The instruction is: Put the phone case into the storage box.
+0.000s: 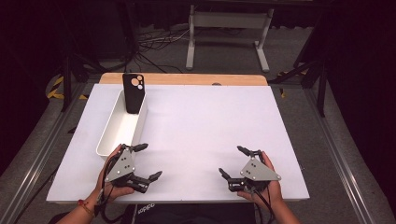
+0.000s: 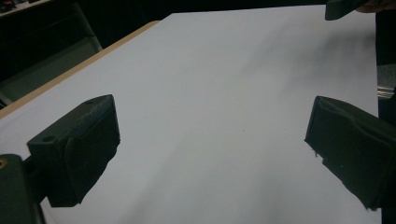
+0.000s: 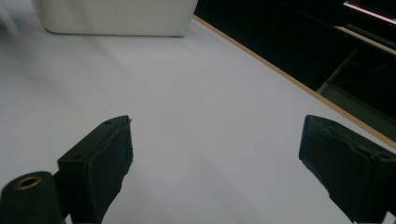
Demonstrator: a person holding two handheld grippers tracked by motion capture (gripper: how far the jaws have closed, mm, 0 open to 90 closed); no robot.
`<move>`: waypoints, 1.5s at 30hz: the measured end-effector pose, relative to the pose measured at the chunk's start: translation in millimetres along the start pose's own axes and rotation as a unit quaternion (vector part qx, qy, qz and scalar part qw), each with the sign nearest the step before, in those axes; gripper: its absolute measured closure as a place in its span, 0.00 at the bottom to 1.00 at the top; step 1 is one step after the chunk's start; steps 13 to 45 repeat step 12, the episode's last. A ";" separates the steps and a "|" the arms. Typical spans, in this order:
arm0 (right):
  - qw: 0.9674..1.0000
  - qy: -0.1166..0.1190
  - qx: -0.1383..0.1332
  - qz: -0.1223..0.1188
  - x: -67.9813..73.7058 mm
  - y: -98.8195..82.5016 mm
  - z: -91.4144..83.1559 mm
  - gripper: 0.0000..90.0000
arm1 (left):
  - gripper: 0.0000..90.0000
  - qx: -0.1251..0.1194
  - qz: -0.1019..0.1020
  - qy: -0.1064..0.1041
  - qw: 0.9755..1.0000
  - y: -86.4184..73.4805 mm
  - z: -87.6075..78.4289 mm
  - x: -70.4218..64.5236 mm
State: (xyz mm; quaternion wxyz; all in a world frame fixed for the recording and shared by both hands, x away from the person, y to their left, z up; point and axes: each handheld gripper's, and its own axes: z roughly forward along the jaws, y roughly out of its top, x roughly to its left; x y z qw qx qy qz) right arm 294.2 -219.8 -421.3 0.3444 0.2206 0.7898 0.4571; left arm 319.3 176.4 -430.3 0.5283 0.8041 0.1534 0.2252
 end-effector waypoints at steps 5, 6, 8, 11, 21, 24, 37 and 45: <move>1.000 -0.005 -0.001 0.002 -1.9 -0.7 -1.4 0.12 | 0.04 0.000 -0.001 -0.002 1.000 0.5 0.5 0.3; 1.000 -0.006 0.000 0.003 -2.4 -0.9 -2.0 0.12 | 0.04 0.000 0.001 -0.003 1.000 0.6 1.1 1.3; 1.000 -0.009 -0.003 0.003 -4.0 -1.3 -4.2 0.12 | 0.04 0.000 0.000 -0.003 1.000 0.6 2.0 1.6; 1.000 -0.011 -0.005 0.011 -5.8 -2.4 -6.3 0.12 | 0.04 0.001 -0.001 -0.002 1.000 0.8 3.1 0.8; 1.000 -0.010 -0.005 0.013 -6.3 -2.7 -6.7 0.12 | 0.04 0.002 -0.001 -0.002 1.000 1.0 3.7 0.2; 1.000 -0.010 -0.005 0.013 -6.3 -2.7 -6.7 0.12 | 0.04 0.002 -0.001 -0.002 1.000 1.0 3.7 0.2; 1.000 -0.010 -0.005 0.013 -6.3 -2.7 -6.7 0.12 | 0.04 0.002 -0.001 -0.002 1.000 1.0 3.7 0.2; 1.000 -0.010 -0.005 0.013 -6.3 -2.7 -6.7 0.12 | 0.04 0.002 -0.001 -0.002 1.000 1.0 3.7 0.2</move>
